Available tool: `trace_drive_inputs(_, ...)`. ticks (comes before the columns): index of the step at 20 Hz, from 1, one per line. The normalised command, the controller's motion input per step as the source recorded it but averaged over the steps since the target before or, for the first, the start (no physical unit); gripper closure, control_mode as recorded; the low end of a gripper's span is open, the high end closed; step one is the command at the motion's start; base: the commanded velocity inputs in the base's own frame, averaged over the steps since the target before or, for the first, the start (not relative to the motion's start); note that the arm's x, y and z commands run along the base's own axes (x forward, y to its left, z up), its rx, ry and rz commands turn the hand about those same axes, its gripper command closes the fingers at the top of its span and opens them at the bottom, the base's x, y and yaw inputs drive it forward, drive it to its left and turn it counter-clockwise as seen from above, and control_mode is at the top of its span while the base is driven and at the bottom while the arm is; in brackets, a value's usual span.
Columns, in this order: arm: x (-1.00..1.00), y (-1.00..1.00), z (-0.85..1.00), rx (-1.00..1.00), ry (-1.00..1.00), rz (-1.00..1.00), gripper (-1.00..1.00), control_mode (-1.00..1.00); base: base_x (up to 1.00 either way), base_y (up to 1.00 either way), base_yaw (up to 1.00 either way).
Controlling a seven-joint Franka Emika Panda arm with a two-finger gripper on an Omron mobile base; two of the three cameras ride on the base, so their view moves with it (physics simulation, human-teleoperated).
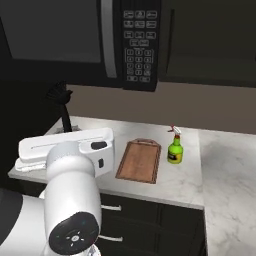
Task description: Grab the spray bottle from the cabinet, then place it next to the cutting board for sanitizing. Then grab the dish brush from the countertop next to the sink and place it next to the cutting board.
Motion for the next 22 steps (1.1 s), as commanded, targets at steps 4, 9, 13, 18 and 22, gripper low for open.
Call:
trace_drive_inputs(4,0.0,0.0,0.0,0.0,0.0,0.0,1.0,1.0,0.0,-0.32,0.11)
trace_drive_inputs(9,0.0,0.0,0.0,0.0,0.0,0.0,1.0,1.0,0.0,-0.28,0.12)
trace_drive_inputs(13,0.0,0.0,0.0,0.0,0.0,0.0,1.0,1.0,0.0,-0.13,0.16)
trace_drive_inputs(18,0.04,0.0,-0.25,0.07,0.0,0.17,1.0,-1.0,0.0,0.0,0.05)
trace_drive_inputs(22,0.11,0.0,-0.49,0.06,0.01,0.16,1.0,-1.0,0.0,0.0,0.0)
